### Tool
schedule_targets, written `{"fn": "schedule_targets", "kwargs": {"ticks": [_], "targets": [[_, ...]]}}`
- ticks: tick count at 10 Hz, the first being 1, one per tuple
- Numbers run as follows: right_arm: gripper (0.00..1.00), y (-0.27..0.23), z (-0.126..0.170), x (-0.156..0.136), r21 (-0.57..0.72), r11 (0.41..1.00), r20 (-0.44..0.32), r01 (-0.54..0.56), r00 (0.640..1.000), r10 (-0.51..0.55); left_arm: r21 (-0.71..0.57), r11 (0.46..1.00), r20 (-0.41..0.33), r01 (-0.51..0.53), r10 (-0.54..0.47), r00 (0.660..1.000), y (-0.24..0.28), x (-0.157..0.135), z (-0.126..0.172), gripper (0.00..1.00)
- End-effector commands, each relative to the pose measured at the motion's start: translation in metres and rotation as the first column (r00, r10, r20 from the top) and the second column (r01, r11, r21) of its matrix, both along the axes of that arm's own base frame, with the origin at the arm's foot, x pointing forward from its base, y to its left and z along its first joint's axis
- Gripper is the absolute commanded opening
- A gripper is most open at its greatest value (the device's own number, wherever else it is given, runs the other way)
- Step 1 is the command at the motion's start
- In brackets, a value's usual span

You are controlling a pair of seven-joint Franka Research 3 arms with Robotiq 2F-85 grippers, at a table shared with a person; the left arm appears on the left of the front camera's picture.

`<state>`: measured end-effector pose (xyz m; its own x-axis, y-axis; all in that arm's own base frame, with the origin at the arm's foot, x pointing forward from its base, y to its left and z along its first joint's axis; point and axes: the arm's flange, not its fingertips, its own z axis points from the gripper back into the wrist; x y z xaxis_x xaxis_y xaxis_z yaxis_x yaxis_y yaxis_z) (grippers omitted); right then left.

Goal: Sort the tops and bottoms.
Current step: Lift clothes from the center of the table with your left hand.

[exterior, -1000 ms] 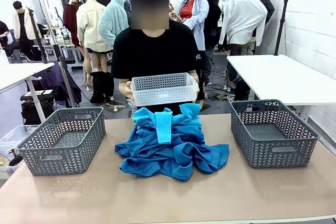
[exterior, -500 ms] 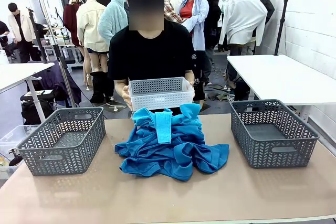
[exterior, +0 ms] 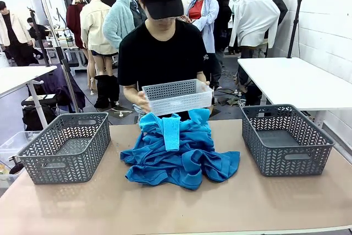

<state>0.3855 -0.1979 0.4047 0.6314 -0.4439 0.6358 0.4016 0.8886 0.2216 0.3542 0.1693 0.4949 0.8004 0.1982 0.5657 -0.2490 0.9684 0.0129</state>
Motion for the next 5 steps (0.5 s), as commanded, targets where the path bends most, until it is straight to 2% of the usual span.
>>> {"fn": "schedule_targets", "kwargs": {"ticks": [1,5], "targets": [[1.0,0.002,0.0037,-0.0005,-0.003,1.0,-0.003,0.002,1.0,-0.002,0.014,1.0,-0.01,0.0,0.0,1.0,0.0009,-0.0016,-0.0007,1.0],[1.0,0.002,0.0037,-0.0005,-0.003,1.0,-0.003,0.002,1.0,-0.002,0.014,1.0,-0.01,0.0,0.0,1.0,0.0009,-0.0016,-0.0007,1.0]]}}
